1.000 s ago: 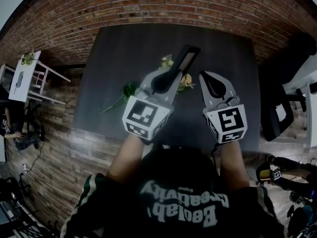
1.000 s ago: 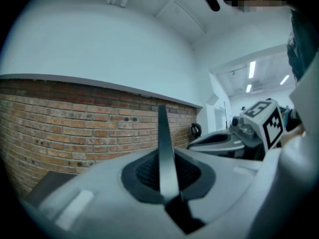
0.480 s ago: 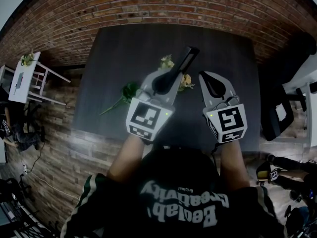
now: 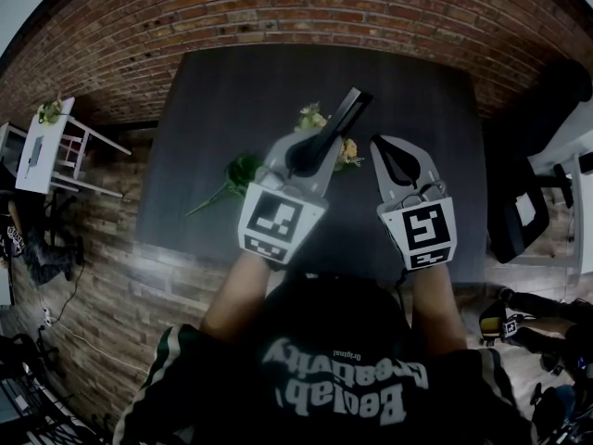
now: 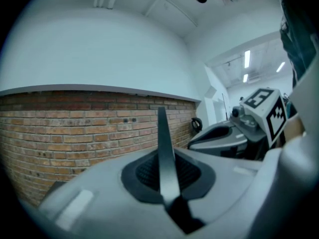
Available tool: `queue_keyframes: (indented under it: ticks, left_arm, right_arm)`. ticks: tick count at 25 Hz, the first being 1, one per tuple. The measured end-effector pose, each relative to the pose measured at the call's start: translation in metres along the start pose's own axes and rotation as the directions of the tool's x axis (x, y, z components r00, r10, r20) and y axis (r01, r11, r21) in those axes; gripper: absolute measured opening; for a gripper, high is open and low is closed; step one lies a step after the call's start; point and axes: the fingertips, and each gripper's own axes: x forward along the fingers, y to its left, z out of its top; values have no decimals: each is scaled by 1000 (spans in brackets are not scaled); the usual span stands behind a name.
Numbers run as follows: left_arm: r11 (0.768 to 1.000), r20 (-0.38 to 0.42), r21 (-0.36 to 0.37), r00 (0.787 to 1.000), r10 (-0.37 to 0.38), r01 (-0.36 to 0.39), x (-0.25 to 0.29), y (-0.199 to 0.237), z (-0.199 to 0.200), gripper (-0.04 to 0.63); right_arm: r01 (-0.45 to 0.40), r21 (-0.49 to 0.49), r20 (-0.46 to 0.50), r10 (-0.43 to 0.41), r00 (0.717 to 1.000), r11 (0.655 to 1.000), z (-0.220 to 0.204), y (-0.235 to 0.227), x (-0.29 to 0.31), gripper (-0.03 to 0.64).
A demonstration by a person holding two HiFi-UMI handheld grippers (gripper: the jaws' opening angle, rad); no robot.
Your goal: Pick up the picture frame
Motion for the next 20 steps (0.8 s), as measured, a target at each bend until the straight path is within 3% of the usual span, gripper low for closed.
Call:
queue_keyframes:
  ticks: [20]
  left_arm:
    - [1000,9,15,1000,-22,22,2,-10,2,23]
  right_arm:
    - [-24,-21,-8,24,1000,999,-1,6,-3,5]
